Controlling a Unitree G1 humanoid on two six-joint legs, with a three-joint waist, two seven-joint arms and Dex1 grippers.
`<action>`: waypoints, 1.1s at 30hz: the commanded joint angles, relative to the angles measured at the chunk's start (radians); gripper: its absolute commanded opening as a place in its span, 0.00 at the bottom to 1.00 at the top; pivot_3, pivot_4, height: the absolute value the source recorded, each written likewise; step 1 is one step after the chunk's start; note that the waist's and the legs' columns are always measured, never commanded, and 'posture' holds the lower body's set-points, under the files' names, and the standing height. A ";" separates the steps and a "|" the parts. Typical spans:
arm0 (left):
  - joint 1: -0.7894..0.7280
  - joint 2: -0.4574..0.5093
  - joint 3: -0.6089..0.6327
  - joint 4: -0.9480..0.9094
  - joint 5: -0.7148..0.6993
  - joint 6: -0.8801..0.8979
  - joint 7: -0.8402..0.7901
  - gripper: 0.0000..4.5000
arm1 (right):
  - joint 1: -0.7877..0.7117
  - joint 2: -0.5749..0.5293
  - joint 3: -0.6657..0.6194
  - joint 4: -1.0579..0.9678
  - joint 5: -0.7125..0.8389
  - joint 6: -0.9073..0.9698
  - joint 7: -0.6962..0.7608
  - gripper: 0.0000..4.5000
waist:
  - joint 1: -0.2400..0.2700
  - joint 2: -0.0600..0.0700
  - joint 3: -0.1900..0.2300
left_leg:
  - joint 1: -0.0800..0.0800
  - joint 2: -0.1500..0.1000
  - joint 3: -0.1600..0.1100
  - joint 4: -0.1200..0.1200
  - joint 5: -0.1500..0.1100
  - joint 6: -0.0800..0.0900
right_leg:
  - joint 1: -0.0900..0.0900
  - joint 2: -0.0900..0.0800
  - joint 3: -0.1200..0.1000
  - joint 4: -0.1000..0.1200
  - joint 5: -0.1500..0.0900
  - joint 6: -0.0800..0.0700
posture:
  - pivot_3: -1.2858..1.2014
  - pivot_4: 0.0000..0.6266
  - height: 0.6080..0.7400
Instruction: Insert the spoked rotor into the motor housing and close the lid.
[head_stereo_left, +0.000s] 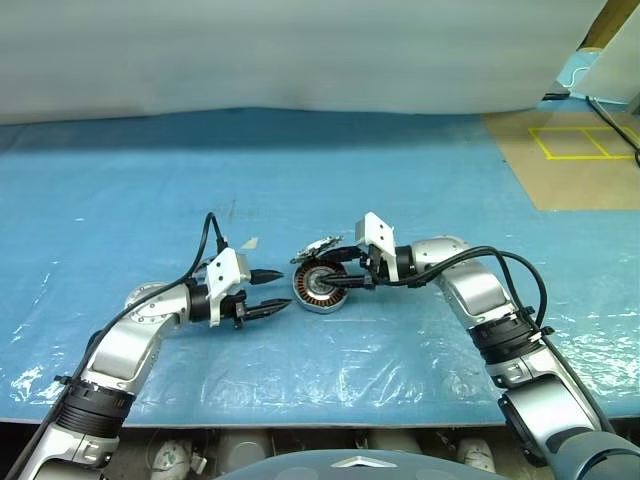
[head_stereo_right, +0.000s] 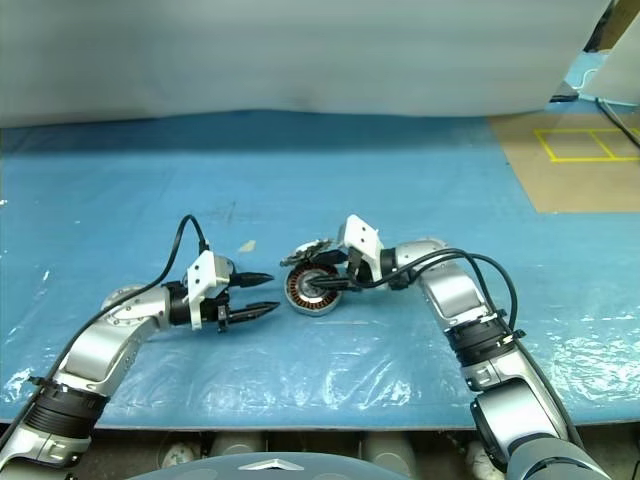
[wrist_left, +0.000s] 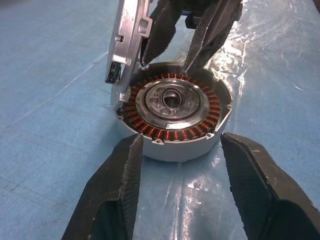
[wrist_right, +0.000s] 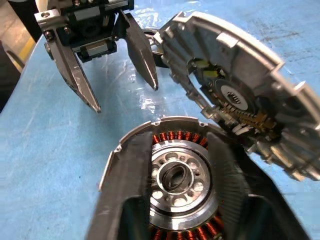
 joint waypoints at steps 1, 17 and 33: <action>-0.003 0.009 -0.001 -0.027 0.000 -0.004 -0.008 0.57 | 0.001 0.017 -0.006 -0.023 0.019 -0.004 -0.010 0.16 | 0.000 0.000 0.000 | 0.000 0.000 0.000 0.000 0.000 0.000 | 0.000 0.000 0.000 0.000 0.000 0.000 | 0.52 0.24 1.00; 0.003 0.012 -0.001 -0.029 0.003 -0.010 -0.016 0.57 | 0.037 -0.012 0.071 0.069 -0.115 -0.096 -0.047 0.01 | 0.000 0.000 0.000 | 0.000 0.000 0.000 0.000 0.000 0.000 | 0.000 0.000 0.000 0.000 0.000 0.000 | 0.52 0.24 1.00; -0.001 0.005 -0.010 -0.016 0.008 -0.021 -0.023 0.57 | 0.066 -0.029 0.054 0.010 -0.074 -0.022 -0.052 0.01 | 0.002 0.000 0.000 | 0.000 0.000 0.000 -0.001 0.000 0.000 | 0.000 0.000 0.000 0.000 0.000 0.000 | 0.52 0.24 1.00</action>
